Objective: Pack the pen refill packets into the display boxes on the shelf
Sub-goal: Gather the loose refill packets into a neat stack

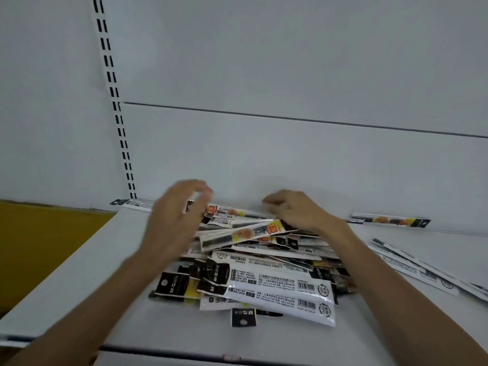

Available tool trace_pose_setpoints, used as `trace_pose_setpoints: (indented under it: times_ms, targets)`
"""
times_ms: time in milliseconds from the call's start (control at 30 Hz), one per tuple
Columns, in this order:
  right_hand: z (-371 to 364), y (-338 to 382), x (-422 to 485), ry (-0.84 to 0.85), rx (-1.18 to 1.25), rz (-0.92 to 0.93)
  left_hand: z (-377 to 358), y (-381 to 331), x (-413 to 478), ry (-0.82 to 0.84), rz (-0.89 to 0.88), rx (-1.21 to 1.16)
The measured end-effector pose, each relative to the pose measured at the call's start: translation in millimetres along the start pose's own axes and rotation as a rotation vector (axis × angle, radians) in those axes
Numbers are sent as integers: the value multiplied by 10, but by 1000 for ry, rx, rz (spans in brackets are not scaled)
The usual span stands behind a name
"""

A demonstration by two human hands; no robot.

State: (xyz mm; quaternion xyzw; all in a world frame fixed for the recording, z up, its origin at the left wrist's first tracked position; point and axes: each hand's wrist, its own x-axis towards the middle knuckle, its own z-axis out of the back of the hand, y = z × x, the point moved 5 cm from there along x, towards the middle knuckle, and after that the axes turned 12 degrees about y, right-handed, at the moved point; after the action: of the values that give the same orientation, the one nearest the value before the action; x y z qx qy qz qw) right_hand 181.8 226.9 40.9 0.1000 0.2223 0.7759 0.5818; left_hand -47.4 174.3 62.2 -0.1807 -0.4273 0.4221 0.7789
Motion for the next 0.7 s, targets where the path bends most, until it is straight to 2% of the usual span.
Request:
trace_pose_setpoints:
  times_ms: [33,100,133,233,300,433,533,633,700]
  targets:
    - [127,-78,-77,-143,15,-29,81,139,86,-39,9,77]
    - [297,-297,-226,-326,-102,-139,109,521,170,26,80,284]
    - [322,-422,-262,-326,-191,-207,67,738,176,117,157,353]
    - [159,-688,-252,-153,-341,-296,-82,1131,138,403,352,499]
    - [79,-744,-233,-136,-383,-296,-83,1137,171,439,376,589]
    - [94,-732,-188,-213,-447,-327,24,1038,196,361,345,823]
    - [149,-653,-221,-302,-575,-308,145,1023,150,266,283,797]
    - [430,-472,-377,-503,-355,-249,354,958,146,100,247,575]
    - [541,-192,-461,-550,-193,-108,440,777,205,-9,185,487]
